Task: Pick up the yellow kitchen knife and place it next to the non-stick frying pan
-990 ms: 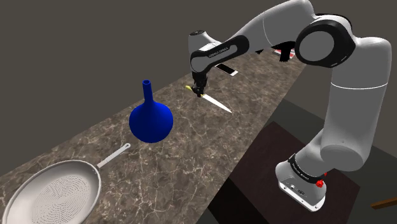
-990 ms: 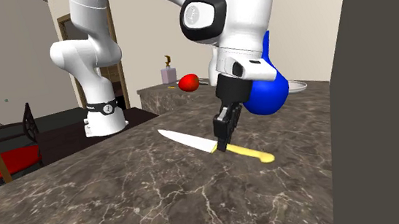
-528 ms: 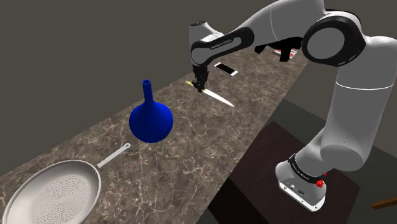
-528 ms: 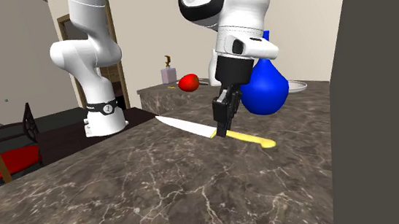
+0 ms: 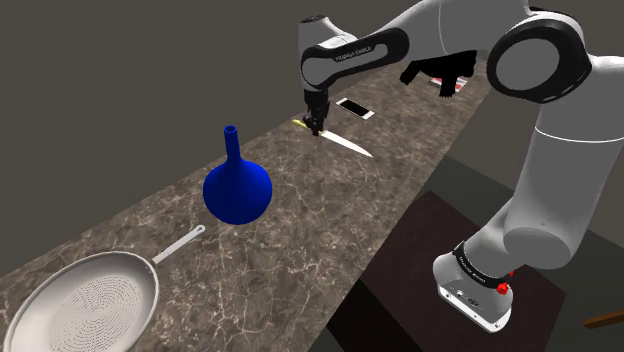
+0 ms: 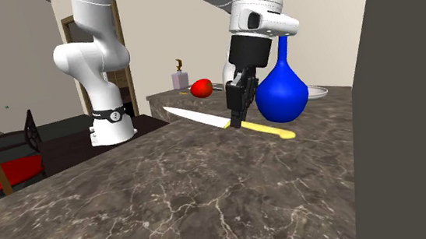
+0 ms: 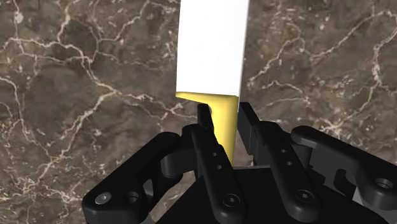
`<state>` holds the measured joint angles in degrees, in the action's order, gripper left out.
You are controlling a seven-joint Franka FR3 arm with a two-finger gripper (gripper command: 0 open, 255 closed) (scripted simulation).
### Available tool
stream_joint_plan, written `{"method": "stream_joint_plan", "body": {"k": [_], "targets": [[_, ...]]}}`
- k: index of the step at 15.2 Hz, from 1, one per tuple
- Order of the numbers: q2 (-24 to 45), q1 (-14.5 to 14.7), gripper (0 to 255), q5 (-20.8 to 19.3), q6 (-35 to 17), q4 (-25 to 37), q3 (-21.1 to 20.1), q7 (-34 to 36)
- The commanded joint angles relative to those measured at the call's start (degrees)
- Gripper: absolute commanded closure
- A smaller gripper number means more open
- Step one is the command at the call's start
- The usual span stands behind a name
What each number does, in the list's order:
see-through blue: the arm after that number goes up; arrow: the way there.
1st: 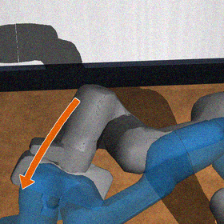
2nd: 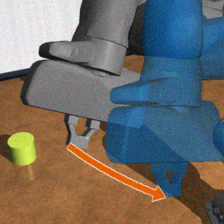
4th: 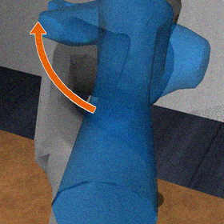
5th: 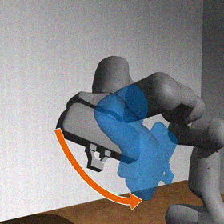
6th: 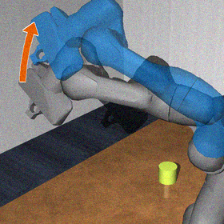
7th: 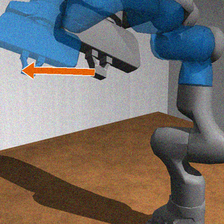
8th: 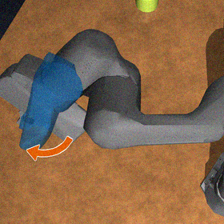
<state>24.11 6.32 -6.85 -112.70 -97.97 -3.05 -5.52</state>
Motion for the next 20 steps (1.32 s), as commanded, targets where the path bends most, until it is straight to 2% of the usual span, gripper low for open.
{"method": "stream_joint_plan", "body": {"k": [1,2,12,20], "targets": [[-0.67,0.0,255,0.1,1.36,0.67,-0.04,-0.14],[-0.85,0.0,255,0.12,1.69,0.83,-0.05,-0.17],[-8.14,7.06,255,1.19,-0.98,-10.02,-4.42,11.11],[-10.59,12.97,255,2.42,-1.66,-13.64,-8.57,20.67]]}}
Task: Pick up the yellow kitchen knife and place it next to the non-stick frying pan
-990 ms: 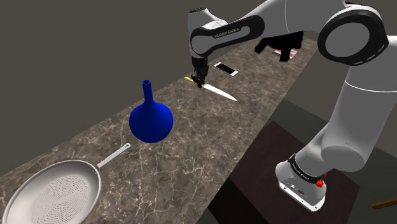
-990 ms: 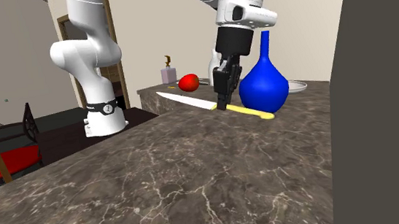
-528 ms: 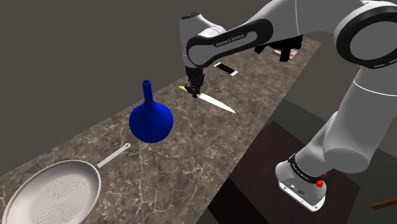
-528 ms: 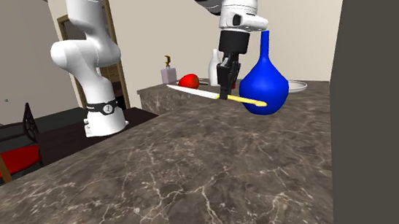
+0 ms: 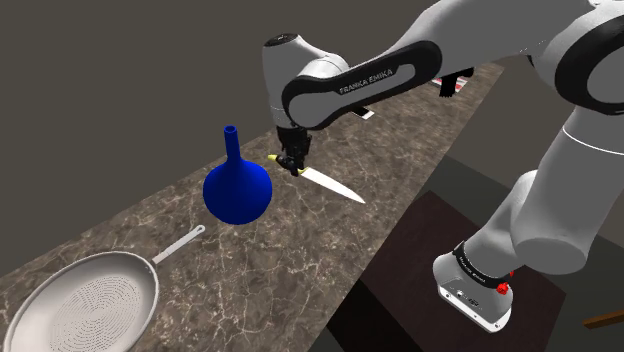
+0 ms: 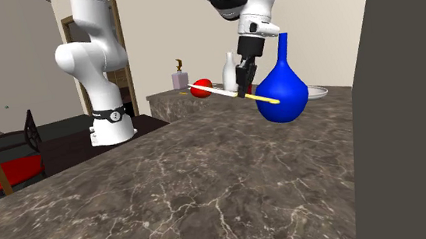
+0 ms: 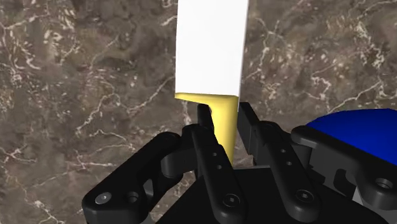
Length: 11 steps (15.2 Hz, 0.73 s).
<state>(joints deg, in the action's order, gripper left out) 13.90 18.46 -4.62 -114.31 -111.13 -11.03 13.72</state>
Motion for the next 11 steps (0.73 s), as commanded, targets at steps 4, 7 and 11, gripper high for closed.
{"method": "stream_joint_plan", "body": {"k": [4,7,11], "targets": [[-0.45,3.91,255,0.71,-0.02,-0.68,-2.73,6.38],[0.02,6.3,255,0.98,0.15,-0.14,-4.29,10.16],[1.44,9.03,255,0.97,-0.18,0.84,-5.93,14.49]]}}
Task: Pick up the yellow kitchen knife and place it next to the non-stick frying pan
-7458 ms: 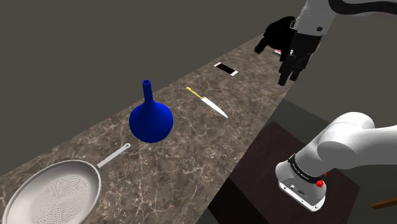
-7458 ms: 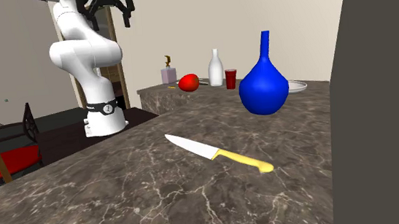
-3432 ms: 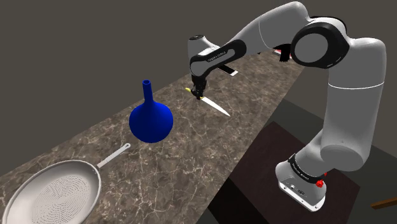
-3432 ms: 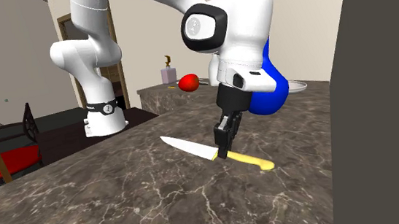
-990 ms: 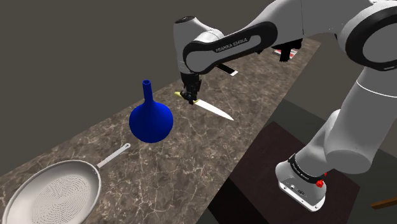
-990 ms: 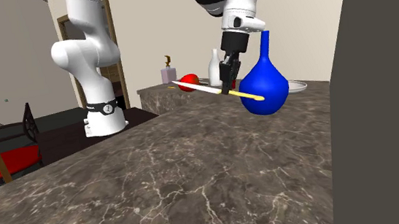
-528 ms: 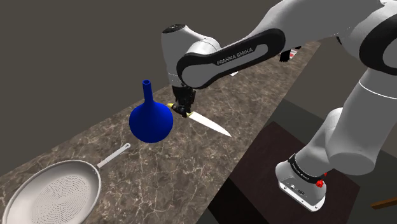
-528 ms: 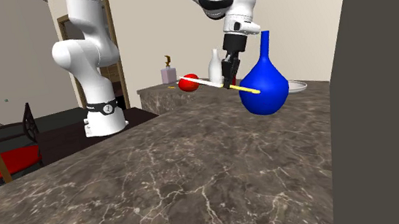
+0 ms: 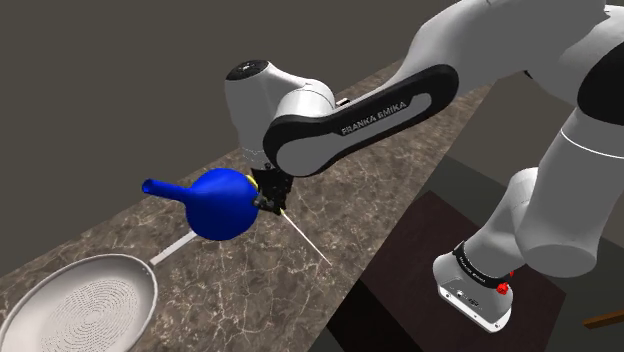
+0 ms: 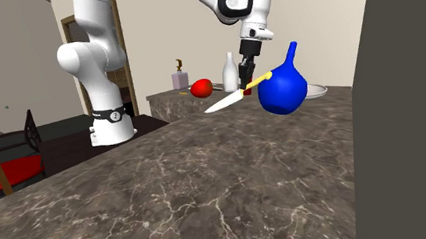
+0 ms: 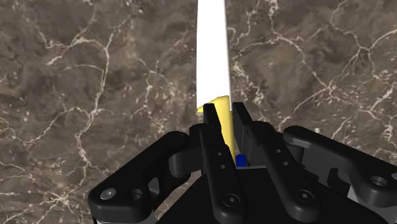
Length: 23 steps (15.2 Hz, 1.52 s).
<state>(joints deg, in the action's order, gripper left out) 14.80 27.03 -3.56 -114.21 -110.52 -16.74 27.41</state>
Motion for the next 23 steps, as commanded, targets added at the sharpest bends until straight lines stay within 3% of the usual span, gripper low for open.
{"method": "stream_joint_plan", "body": {"k": [1,18,23], "targets": [[0.93,0.49,255,-0.22,-0.95,-0.07,-0.17,0.87],[8.81,1.38,255,-2.97,-11.75,-3.31,0.98,2.5],[8.99,1.53,255,-2.97,-11.97,-3.34,1.15,2.5]]}}
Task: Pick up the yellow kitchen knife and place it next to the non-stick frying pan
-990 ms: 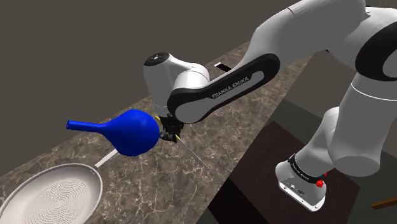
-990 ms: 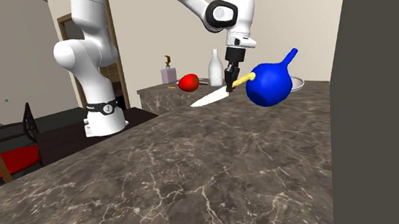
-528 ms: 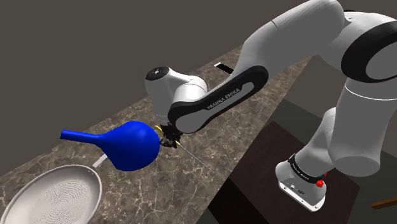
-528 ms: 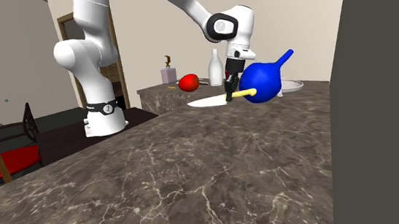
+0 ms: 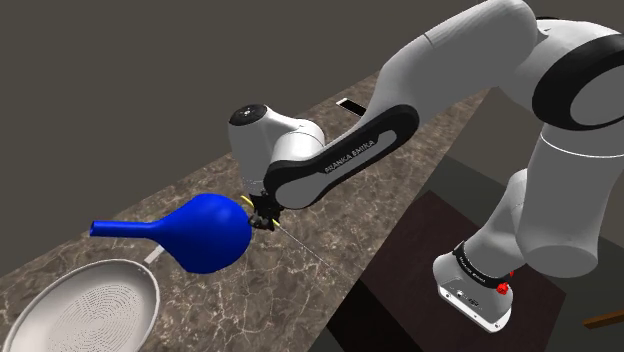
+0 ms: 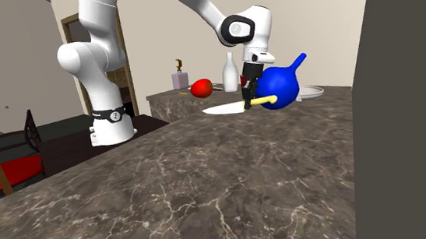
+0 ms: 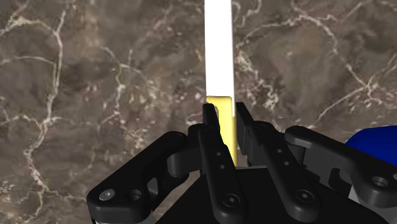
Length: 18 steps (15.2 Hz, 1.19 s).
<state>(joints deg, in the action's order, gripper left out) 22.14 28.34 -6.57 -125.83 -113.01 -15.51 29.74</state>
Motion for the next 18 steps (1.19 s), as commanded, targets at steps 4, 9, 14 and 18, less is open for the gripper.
{"method": "stream_joint_plan", "body": {"k": [4,9,14,18], "targets": [[1.58,0.19,0,0.06,-0.5,-1.03,0.04,0.04],[1.64,0.29,0,0.07,-0.35,-0.85,-0.01,0.15],[-1.58,-0.06,0,1.33,6.17,2.58,-0.61,-0.68],[-1.58,-0.06,0,1.33,6.17,2.58,-0.61,-0.68]]}}
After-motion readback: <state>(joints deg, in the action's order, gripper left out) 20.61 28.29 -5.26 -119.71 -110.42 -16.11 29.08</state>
